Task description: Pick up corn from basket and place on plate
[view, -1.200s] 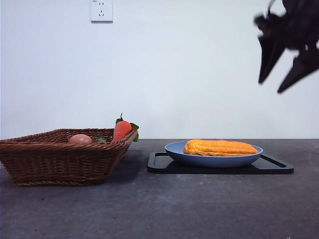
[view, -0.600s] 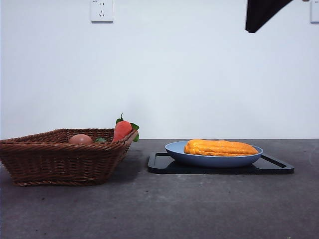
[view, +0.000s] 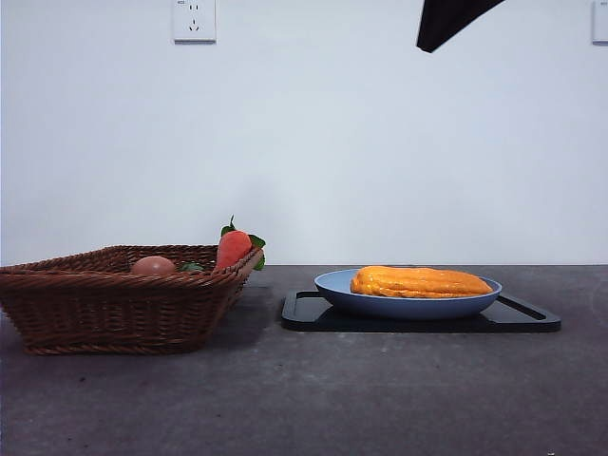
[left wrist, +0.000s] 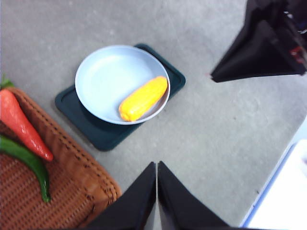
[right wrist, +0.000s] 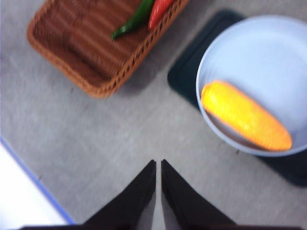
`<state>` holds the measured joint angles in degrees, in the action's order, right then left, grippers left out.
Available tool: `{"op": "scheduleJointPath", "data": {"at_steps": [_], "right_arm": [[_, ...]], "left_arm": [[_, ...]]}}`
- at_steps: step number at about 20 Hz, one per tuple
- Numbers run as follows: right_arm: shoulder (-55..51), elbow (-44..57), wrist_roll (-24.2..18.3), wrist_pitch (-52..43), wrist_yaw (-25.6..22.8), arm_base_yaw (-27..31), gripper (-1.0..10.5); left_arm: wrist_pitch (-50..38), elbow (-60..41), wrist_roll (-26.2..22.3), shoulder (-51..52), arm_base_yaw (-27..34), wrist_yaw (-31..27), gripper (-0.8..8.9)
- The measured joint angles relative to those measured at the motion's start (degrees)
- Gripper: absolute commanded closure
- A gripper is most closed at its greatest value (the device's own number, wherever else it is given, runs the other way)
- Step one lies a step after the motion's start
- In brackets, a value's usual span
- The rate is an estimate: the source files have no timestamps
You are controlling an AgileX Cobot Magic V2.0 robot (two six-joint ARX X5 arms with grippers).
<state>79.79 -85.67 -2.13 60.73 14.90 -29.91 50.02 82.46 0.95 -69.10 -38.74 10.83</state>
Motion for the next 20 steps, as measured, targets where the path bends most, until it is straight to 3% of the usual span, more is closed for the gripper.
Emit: {"op": "scheduleJointPath", "data": {"at_steps": [8, 10, 15, 20], "right_arm": [[0.0, 0.0, 0.0, -9.2, 0.0, 0.3, 9.4], [0.0, 0.0, 0.0, -12.5, 0.0, 0.3, 9.4], [0.0, 0.0, 0.0, -20.5, 0.0, 0.3, 9.4], [0.0, 0.0, 0.0, -28.5, 0.0, 0.3, 9.4]], "left_arm": [[-4.3, 0.0, -0.2, 0.0, 0.2, 0.0, 8.06], [-5.6, 0.0, -3.8, 0.8, 2.8, -2.1, 8.06], [-17.9, -4.9, -7.4, 11.9, 18.9, -3.1, 8.06], [-35.5, -25.1, -8.0, 28.3, 36.5, -3.2, 8.06]]}}
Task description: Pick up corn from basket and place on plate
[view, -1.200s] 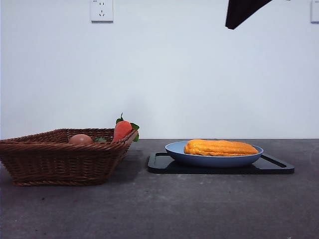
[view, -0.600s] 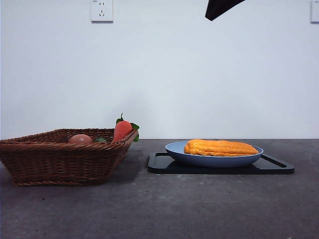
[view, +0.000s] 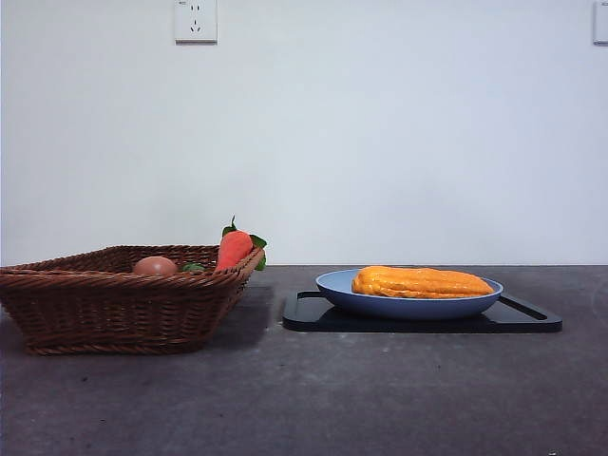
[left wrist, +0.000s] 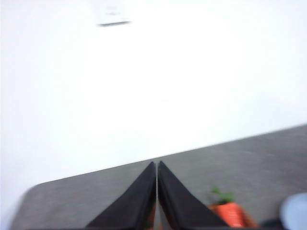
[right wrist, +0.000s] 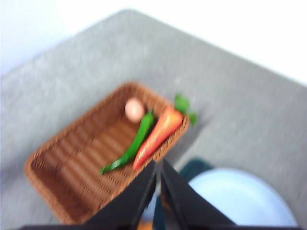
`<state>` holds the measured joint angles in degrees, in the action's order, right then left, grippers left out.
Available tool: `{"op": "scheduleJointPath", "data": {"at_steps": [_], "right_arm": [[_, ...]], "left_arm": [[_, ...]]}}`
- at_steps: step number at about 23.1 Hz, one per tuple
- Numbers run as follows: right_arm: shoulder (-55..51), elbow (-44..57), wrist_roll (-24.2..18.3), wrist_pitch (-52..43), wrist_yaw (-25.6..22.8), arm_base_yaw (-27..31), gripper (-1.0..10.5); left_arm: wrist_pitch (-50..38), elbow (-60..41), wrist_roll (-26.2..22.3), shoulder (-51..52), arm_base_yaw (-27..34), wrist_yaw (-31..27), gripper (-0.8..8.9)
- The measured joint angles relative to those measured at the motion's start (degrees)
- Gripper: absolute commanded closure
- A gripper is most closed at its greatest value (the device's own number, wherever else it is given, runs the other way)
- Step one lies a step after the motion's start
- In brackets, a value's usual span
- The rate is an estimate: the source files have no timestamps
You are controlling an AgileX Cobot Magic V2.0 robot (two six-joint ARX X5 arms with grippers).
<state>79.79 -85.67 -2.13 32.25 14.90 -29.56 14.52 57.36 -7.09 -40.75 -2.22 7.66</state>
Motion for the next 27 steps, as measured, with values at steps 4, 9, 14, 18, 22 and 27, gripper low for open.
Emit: {"op": "scheduleJointPath", "data": {"at_steps": [4, 9, 14, 18, 22, 27], "right_arm": [[0.0, 0.0, 0.0, -5.7, 0.0, 0.0, 9.4], [0.0, 0.0, 0.0, -9.9, 0.0, 0.0, 9.4], [0.0, 0.0, 0.0, -12.9, 0.0, 0.0, 9.4], [0.0, 0.0, 0.0, -15.0, 0.0, 0.0, 9.4], [0.0, 0.0, 0.0, -16.6, 0.0, 0.0, 9.4], [0.0, 0.0, 0.0, -17.8, 0.0, 0.0, 9.4]], "left_arm": [[-8.8, -17.2, -0.5, 11.8, 6.9, -0.3, 8.06], [-12.9, -29.9, -0.5, 20.4, 9.7, -0.3, 8.06], [-12.3, -40.5, 0.9, 27.7, 10.9, -0.3, 8.06], [-12.2, -46.1, 1.9, 32.8, 11.0, -0.3, 8.06], [-12.1, -50.8, 2.8, 36.0, 11.0, -0.3, 8.06], [-11.5, -53.5, 3.7, 38.5, 11.0, -0.3, 8.06]]}}
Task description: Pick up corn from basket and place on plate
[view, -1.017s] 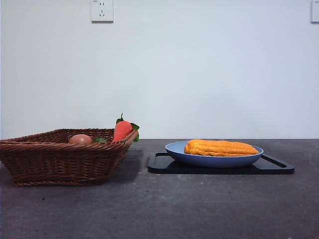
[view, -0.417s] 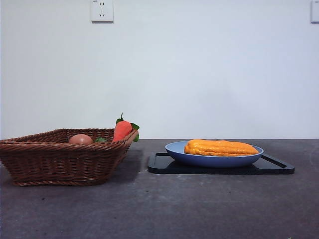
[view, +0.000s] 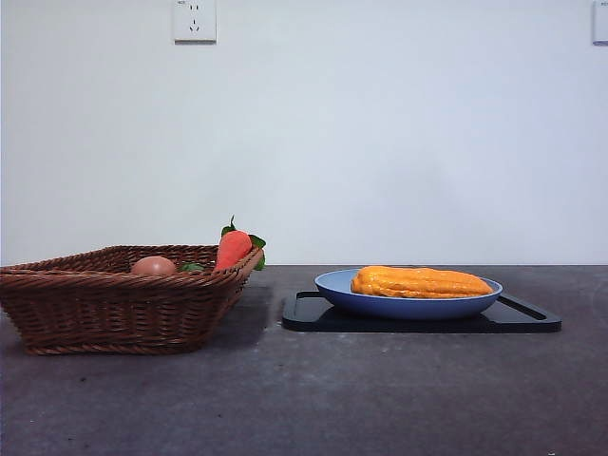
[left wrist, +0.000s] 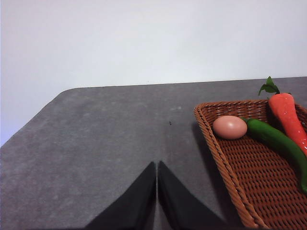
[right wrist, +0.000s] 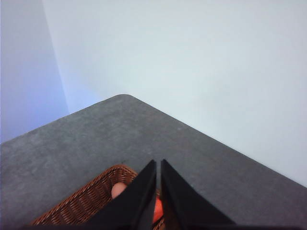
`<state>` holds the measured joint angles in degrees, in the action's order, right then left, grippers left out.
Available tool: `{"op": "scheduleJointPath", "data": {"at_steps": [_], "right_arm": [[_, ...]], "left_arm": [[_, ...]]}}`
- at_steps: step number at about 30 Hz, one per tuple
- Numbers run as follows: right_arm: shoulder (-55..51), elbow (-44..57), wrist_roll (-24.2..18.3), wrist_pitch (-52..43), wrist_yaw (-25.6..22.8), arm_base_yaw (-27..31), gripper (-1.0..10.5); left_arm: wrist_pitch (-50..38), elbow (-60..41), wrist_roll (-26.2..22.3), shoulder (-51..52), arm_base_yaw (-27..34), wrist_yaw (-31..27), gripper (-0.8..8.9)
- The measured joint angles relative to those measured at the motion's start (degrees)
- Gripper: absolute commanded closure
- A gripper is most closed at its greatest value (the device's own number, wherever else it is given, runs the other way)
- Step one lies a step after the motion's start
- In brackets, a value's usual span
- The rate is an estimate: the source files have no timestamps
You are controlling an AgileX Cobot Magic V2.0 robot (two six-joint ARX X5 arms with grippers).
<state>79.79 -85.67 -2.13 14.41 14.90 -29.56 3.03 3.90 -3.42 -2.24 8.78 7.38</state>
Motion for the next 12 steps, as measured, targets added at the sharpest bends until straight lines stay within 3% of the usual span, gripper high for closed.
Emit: {"op": "scheduleJointPath", "data": {"at_steps": [12], "right_arm": [[0.0, 0.0, 0.0, -1.8, 0.0, 0.0, 9.4]], "left_arm": [[7.4, -2.0, 2.6, 2.0, 0.0, -0.1, 8.06]]}}
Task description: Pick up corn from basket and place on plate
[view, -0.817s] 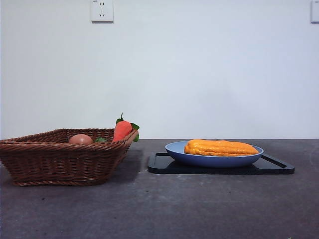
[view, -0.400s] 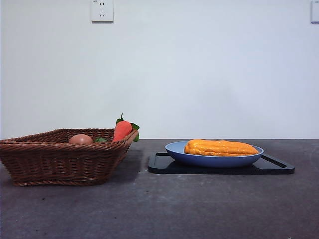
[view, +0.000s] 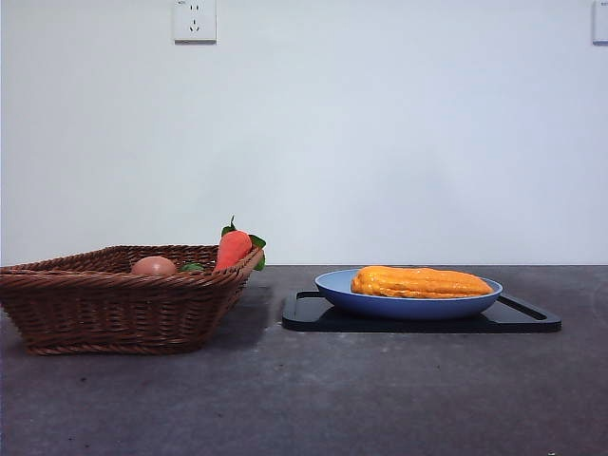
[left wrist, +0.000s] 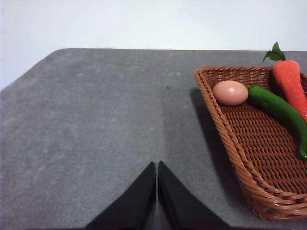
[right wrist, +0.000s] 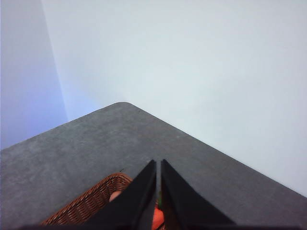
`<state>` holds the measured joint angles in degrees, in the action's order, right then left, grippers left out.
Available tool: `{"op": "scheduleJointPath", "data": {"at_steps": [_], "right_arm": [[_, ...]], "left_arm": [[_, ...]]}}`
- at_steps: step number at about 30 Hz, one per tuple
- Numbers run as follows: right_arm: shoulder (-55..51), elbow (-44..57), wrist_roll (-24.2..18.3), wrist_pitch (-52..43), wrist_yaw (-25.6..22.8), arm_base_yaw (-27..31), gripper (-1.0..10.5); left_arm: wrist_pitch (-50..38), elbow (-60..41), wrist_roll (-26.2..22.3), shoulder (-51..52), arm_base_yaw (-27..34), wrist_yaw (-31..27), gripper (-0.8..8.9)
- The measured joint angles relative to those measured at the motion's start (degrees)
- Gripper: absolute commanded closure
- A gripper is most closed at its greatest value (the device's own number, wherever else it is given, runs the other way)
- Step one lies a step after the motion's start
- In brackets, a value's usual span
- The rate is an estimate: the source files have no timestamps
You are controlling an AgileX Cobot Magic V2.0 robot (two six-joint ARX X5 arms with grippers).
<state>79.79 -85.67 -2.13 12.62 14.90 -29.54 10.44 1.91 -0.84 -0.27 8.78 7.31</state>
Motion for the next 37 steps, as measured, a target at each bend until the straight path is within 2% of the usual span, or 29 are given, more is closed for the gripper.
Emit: {"op": "scheduleJointPath", "data": {"at_steps": [26, 29, 33, 37], "right_arm": [[0.0, 0.0, -0.5, 1.0, -0.2, 0.5, 9.4], [0.0, 0.0, -0.7, 5.0, -2.8, 2.1, 9.4], [0.0, 0.0, -2.1, 11.2, -9.4, 4.2, 9.4], [-0.8, 0.9, -3.7, 13.4, -10.7, 5.1, 9.4]], "left_arm": [[0.4, 0.1, 1.0, 0.0, 0.0, -0.1, 8.06], [0.4, 0.1, 1.0, 0.0, 0.0, -0.1, 8.06], [0.4, 0.1, 1.0, 0.0, 0.0, -0.1, 8.06], [0.4, 0.1, 1.0, 0.0, 0.0, -0.1, 8.06]]}}
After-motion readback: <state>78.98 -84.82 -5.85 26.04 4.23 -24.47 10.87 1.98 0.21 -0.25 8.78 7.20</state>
